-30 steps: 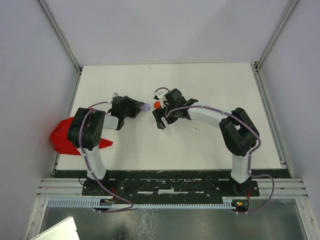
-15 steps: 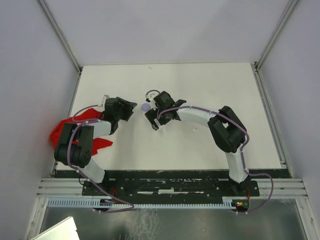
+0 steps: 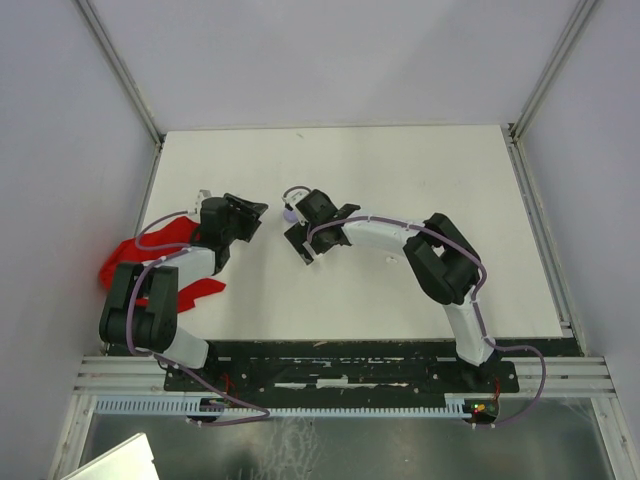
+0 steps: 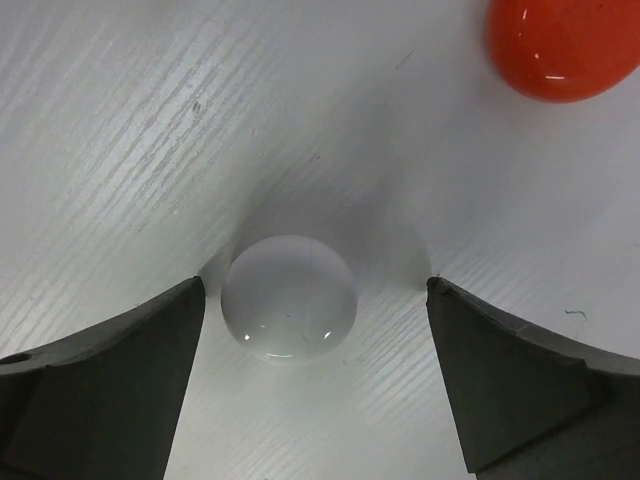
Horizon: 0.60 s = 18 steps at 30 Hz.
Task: Insert the wireless bluetooth earbuds into the charging case
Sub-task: Pick up the charging case at the center of the board.
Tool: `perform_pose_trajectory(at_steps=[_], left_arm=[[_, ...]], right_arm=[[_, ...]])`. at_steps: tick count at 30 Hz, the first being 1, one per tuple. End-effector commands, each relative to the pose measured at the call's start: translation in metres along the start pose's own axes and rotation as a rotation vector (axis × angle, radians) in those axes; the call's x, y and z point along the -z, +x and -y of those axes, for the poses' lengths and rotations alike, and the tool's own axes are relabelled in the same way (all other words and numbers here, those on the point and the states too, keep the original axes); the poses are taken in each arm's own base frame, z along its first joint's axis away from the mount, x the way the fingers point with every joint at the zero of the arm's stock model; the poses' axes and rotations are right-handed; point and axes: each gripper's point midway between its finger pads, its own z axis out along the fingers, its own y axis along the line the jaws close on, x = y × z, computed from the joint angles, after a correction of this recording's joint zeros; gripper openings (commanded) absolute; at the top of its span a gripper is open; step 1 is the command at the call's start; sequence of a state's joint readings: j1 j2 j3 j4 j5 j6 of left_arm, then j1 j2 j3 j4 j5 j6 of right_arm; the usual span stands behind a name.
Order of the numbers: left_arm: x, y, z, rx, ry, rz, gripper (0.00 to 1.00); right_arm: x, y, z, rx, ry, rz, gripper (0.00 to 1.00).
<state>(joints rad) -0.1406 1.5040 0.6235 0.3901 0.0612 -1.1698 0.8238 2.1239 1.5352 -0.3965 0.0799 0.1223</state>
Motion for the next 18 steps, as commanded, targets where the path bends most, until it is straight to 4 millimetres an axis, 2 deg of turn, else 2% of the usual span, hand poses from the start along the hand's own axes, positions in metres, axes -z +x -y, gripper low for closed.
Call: perform_pose_trajectory(at_steps=[1,11,18], left_arm=[[0.002,-0.001,0.005,0.021,0.027,-0.011,0.62],[0.002,0.000,0.005,0.028,0.030,-0.017,0.61],[0.002,0.002,0.002,0.035,0.029,-0.025,0.61]], right_arm=[[0.004,-0.009,0.015,0.022,0.090,0.018,1.00],[0.012,0.004,0.039,0.020,0.183,0.002,0.99],[0.027,0.014,0.063,0.000,0.224,-0.002,0.99]])
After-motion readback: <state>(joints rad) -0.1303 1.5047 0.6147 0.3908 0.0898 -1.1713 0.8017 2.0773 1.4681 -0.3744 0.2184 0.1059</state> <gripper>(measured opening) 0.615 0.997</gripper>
